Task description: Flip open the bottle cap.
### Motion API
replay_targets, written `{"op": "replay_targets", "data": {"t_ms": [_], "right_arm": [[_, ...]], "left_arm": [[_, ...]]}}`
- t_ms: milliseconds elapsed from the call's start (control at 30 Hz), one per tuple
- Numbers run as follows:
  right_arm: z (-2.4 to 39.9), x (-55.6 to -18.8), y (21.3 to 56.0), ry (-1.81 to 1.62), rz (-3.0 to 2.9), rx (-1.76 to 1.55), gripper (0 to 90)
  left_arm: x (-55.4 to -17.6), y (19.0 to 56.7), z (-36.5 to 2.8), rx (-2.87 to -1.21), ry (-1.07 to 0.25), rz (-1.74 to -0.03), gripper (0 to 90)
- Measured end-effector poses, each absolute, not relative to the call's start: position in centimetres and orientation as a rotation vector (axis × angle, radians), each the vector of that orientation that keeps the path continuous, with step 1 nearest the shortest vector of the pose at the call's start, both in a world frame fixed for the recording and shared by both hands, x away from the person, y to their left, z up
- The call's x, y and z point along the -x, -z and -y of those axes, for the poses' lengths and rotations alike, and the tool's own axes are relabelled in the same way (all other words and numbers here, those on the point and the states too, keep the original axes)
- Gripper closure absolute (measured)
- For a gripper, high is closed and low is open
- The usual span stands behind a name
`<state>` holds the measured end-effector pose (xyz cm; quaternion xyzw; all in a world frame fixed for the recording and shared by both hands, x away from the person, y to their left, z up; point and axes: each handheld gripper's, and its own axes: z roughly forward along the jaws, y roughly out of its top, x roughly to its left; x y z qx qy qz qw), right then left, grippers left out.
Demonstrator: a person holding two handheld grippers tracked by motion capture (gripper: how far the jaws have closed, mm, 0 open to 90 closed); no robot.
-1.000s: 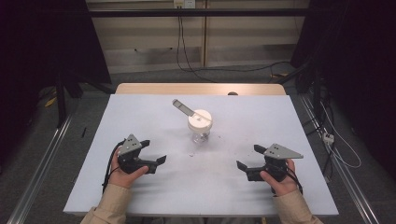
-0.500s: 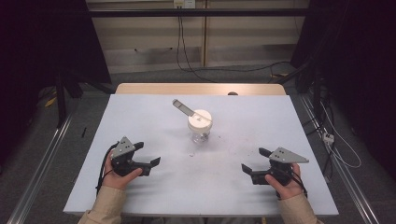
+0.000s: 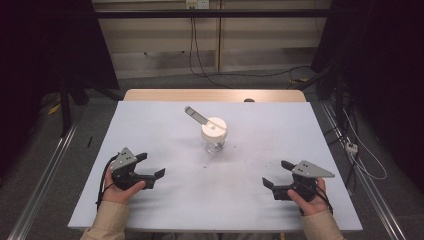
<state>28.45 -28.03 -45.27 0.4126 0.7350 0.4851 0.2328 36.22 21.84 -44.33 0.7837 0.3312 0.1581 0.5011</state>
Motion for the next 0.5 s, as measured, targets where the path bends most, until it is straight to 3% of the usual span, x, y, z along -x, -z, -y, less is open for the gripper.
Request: {"op": "replay_targets", "data": {"t_ms": [500], "right_arm": [[28.62,-28.28,45.42,-1.319,-2.012,-1.144,6.5]], "left_arm": [[-36.08,44.47,-22.54,-1.896,-0.385,-0.813,7.7]]}}
